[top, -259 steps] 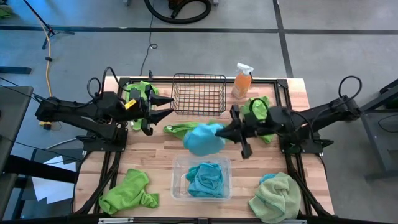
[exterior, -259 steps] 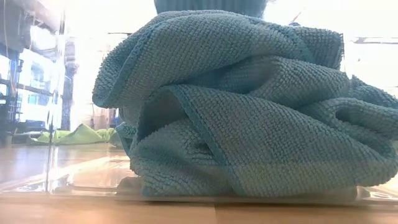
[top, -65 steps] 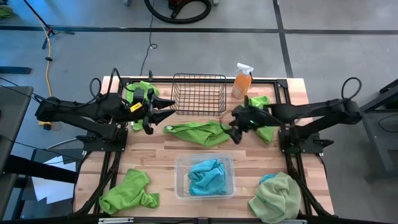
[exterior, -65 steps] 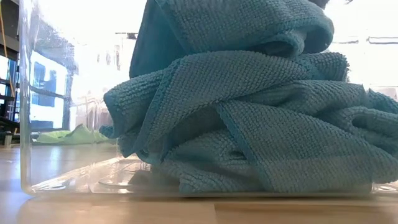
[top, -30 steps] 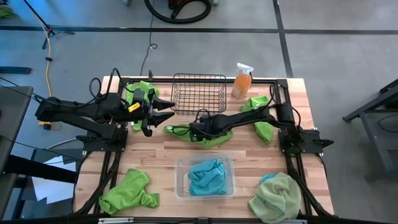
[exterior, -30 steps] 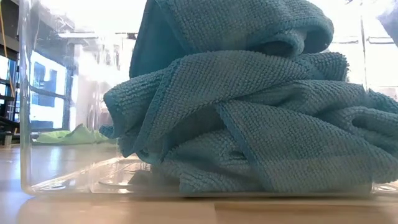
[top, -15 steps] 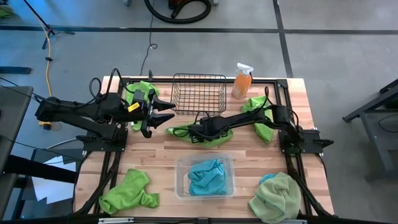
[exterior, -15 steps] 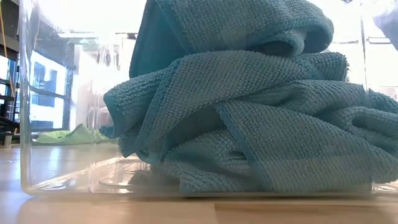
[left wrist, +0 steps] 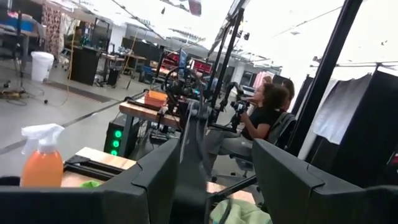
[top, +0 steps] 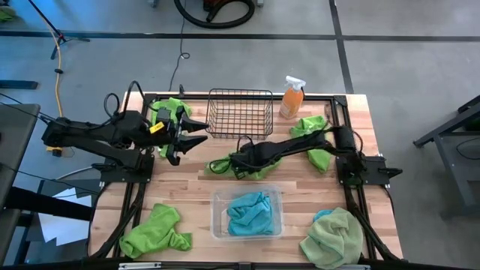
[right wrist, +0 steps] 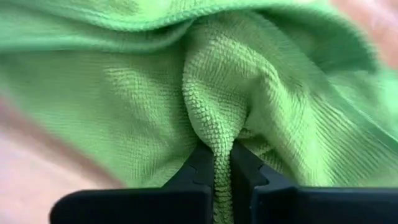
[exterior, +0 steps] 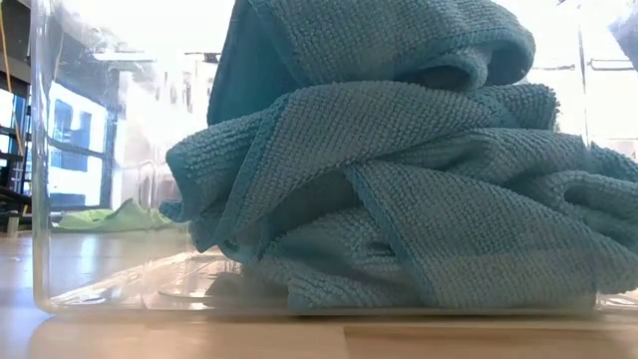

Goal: Sort microfiber towel by color & place in baskets
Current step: Put the middle green towel into the wire basket

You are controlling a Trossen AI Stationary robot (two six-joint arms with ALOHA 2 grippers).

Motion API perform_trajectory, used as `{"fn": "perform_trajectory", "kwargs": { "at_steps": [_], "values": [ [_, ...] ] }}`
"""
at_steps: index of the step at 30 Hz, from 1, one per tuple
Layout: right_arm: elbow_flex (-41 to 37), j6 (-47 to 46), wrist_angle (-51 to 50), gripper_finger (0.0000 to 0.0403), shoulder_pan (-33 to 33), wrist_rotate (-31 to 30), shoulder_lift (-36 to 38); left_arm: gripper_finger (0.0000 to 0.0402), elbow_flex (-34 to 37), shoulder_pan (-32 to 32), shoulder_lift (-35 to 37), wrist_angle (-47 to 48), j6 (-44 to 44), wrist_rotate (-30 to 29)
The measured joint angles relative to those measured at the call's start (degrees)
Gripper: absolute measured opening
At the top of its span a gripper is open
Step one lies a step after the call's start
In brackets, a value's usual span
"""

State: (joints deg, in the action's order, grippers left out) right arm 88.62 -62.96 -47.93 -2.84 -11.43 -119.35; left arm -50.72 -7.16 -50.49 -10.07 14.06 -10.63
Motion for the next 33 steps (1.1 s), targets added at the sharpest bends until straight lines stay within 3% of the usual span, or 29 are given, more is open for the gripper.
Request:
{"fn": "perform_trajectory", "kwargs": {
  "at_steps": [13, 19, 25, 29, 33],
  "values": [
    [0.4, 14.4, -1.5, 0.0001, -0.6, -9.4, 22.6, 0.0188, 0.0, 0.0, 4.6, -0.2, -9.2, -3.1],
    [0.5, 31.3, -1.3, 0.0001, -1.3, -9.2, 32.0, 0.0188, 0.0, 0.0, 4.6, -0.4, -10.8, -6.7],
    [0.2, 41.1, -3.8, 0.0001, -1.5, -6.9, 39.7, 0.0188, 0.0, 0.0, 3.9, -0.2, -10.8, -9.5],
    [-8.0, 40.8, -0.7, 0.0001, -1.5, -4.8, 47.6, 0.0188, 0.0, 0.0, 3.7, 0.3, -10.7, -12.1],
    [-22.7, 38.3, 11.1, 0.0001, -1.5, -0.6, 58.1, 0.0188, 0.0, 0.0, 3.8, 1.5, -10.7, -13.0]
  ]
}}
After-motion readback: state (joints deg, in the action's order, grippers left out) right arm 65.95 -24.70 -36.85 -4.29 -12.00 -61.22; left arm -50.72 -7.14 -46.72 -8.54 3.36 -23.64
